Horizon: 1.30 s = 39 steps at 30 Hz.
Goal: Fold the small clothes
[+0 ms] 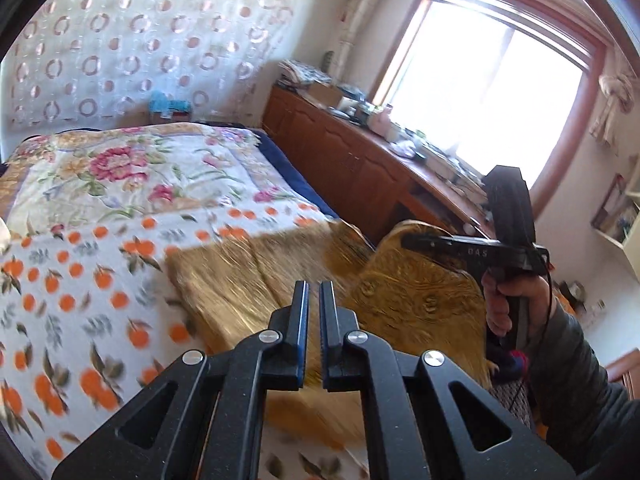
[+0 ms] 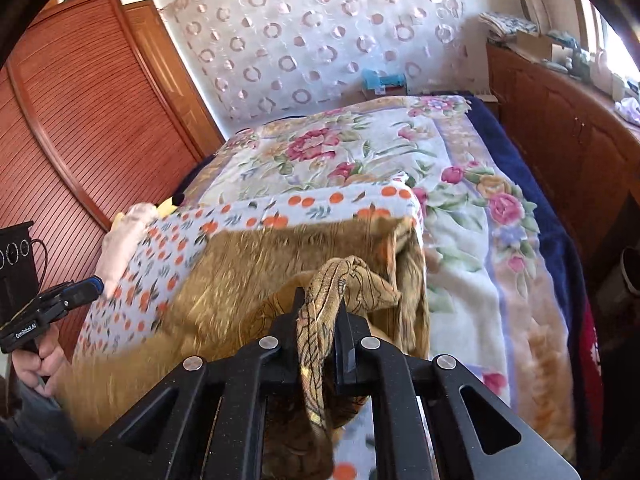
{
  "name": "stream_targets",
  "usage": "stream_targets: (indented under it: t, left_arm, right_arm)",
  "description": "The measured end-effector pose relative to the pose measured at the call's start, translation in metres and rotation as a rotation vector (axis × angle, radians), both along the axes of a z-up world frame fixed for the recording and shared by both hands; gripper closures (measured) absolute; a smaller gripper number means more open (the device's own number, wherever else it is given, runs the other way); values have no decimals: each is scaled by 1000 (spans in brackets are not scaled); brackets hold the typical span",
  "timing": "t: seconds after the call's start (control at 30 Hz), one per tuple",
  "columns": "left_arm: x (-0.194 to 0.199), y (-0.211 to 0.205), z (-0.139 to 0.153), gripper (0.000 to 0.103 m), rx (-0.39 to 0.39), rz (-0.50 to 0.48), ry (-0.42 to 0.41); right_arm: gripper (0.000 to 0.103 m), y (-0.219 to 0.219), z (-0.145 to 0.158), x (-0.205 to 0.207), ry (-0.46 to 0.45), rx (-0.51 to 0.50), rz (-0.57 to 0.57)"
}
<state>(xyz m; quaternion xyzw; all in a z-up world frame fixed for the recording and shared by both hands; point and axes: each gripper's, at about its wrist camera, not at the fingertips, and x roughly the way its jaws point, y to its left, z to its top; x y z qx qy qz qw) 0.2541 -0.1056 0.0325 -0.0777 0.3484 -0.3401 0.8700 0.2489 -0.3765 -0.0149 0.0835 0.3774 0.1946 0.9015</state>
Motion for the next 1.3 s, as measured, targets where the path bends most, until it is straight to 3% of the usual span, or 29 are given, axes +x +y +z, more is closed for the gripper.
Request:
stream_targets:
  t: [0.1, 0.23, 0.33, 0.57, 0.6, 0.63, 0.7, 0.8, 0.87, 0.93, 1.13, 1.3]
  left_arm:
    - [20, 4, -8, 97, 21, 23, 20]
    - [15, 12, -23, 97, 74, 14, 21]
    - [9, 17, -38, 97, 120, 5, 37]
    - [-16, 8, -62, 97, 145, -25, 86]
    - [-22, 3, -66, 91, 150, -36, 97]
    - [-25, 0, -69, 75, 154, -45, 103]
    - [-37, -7, -77, 57, 152, -75, 118]
    - [-52, -16, -85, 57, 180, -100, 141]
    - [-65, -19, -91, 57, 197, -89, 135]
    - [-77, -23, -95, 57, 194, -95, 148]
    - [-96, -45, -110, 57, 170, -166, 212]
    - [-107, -58, -112, 57, 192, -181, 189]
  right_arm:
    - [94, 13, -3, 21, 16, -2, 3]
    - [94, 23, -13, 29, 40, -36, 8]
    - [94, 18, -19, 14, 44, -72, 10]
    - [94, 1, -28, -28, 48, -105, -35]
    - [94, 3, -30, -30, 49, -110, -36]
    - [92, 5, -31, -31, 53, -120, -40]
    - [89, 9, -26, -33, 52, -144, -46]
    - [75, 15, -32, -38, 51, -179, -44]
    - [58, 18, -36, -44, 57, -196, -37]
    - [53, 21, -42, -47, 57, -217, -24]
    - [52, 20, -60, -54, 79, -190, -9]
    - [53, 19, -68, -57, 86, -151, 31]
